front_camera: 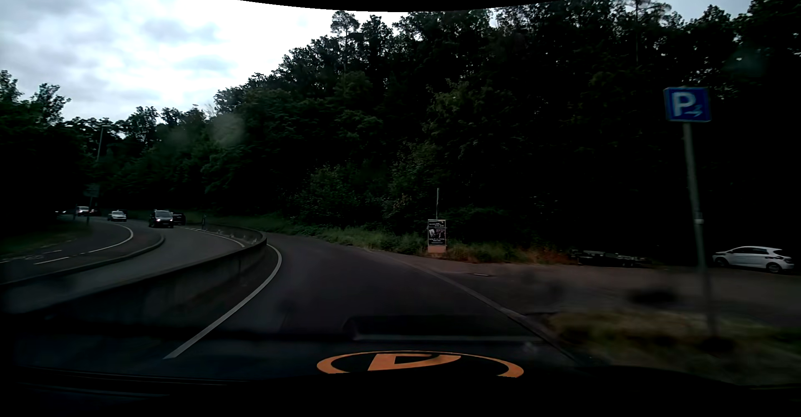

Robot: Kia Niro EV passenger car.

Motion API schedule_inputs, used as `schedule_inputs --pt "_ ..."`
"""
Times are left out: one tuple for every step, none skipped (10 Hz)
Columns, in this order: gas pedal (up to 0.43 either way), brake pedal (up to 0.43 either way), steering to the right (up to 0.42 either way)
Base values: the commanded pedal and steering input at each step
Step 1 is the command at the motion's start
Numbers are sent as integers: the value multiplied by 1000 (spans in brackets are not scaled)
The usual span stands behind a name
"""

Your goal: Follow the waypoints while adhering to traffic rules and regulations

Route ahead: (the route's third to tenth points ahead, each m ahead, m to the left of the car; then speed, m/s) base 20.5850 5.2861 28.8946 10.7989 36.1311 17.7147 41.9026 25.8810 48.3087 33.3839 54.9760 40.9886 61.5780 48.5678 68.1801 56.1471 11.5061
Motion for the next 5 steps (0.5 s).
schedule_inputs --pt "177 0 -104" --pt "177 0 -105" --pt "177 0 -106" --pt "177 0 -108" --pt "177 0 -108"
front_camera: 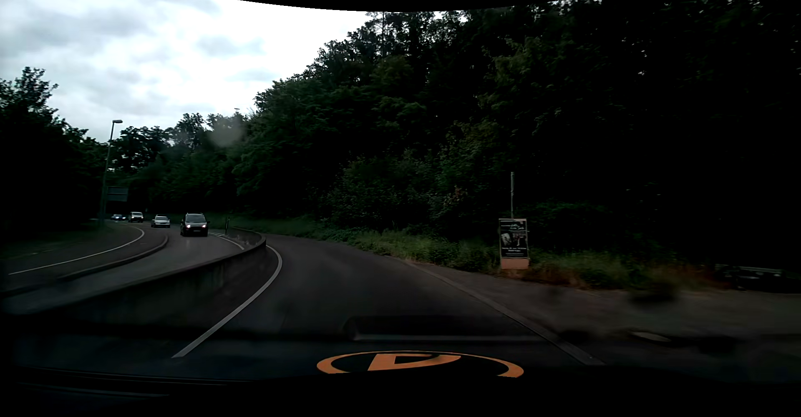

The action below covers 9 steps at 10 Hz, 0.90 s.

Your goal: Follow the waypoints while adhering to traffic rules and regulations

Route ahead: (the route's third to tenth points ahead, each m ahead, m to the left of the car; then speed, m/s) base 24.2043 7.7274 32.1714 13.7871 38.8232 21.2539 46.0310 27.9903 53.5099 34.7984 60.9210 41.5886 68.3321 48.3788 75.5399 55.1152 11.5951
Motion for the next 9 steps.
schedule_inputs --pt "177 0 -108" --pt "177 0 -108" --pt "177 0 -108" --pt "177 0 -110" --pt "177 0 -104" --pt "177 0 -101" --pt "189 0 -102" --pt "189 0 -101" --pt "189 0 -102"
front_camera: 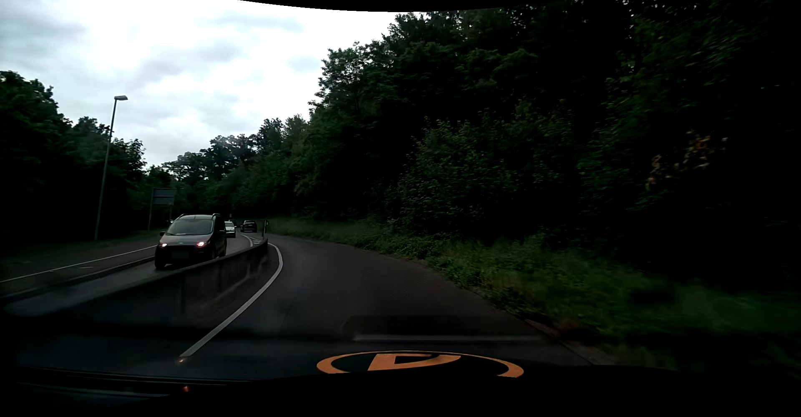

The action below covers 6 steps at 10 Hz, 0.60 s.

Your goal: Follow the waypoints while adhering to traffic rules and regulations

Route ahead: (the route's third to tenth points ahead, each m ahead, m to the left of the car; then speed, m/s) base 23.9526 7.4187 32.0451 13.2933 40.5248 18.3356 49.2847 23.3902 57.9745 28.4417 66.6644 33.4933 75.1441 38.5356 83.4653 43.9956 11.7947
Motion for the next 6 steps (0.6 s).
schedule_inputs --pt "189 0 -103" --pt "189 0 -103" --pt "189 0 -103" --pt "189 0 -105" --pt "189 0 -108" --pt "189 0 -109"
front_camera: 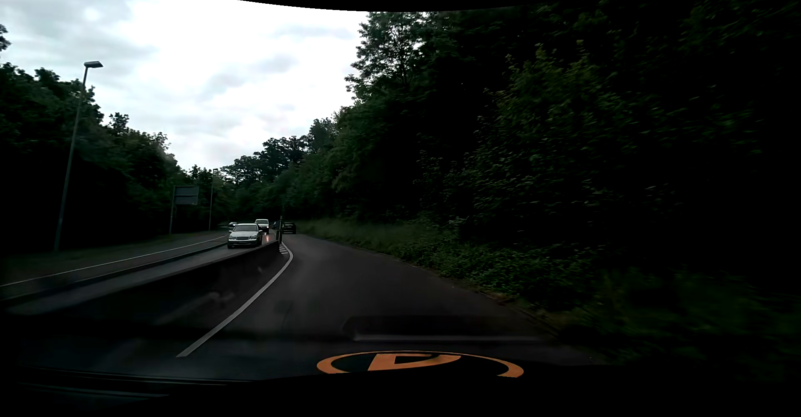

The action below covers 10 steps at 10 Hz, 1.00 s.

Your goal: Follow the waypoints while adhering to traffic rules and regulations

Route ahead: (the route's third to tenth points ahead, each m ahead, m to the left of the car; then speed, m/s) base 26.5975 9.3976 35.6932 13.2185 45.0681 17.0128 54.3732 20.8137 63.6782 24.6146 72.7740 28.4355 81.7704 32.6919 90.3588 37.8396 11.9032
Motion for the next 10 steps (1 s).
schedule_inputs --pt "197 0 -109" --pt "197 0 -109" --pt "197 0 -108" --pt "197 0 -105" --pt "209 0 -100" --pt "220 0 -93" --pt "220 0 -90" --pt "220 0 -86" --pt "228 0 -79" --pt "228 0 -72"
